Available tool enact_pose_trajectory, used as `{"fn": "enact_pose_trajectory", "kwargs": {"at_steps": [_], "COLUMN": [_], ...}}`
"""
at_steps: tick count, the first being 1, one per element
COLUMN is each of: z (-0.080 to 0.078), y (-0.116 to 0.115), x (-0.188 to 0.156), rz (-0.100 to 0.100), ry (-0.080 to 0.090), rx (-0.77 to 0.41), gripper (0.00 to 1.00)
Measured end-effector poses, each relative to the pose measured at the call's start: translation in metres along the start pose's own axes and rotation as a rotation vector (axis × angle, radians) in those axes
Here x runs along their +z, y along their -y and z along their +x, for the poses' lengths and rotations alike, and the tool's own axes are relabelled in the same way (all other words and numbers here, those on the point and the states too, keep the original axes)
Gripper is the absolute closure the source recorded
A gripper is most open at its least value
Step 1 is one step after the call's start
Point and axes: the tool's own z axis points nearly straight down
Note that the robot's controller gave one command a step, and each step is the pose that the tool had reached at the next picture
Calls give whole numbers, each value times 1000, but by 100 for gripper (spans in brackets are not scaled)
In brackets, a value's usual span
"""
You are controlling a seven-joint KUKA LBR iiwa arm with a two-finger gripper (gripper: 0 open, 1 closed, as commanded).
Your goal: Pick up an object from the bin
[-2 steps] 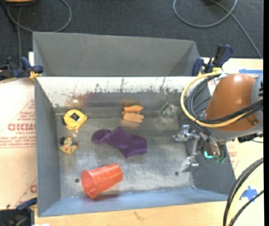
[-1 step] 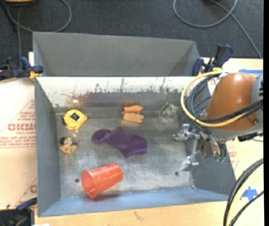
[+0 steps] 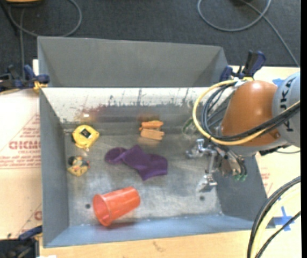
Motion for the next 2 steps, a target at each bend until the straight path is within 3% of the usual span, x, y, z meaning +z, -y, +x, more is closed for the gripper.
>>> {"fn": "enact_pose_trajectory", "kwargs": {"at_steps": [1, 2], "z": [-16, -17], "y": [-39, -49], "x": [-29, 6], "rz": [-6, -4], "ry": [-7, 8], "rx": [-217, -232], "gripper": [0, 0]}}
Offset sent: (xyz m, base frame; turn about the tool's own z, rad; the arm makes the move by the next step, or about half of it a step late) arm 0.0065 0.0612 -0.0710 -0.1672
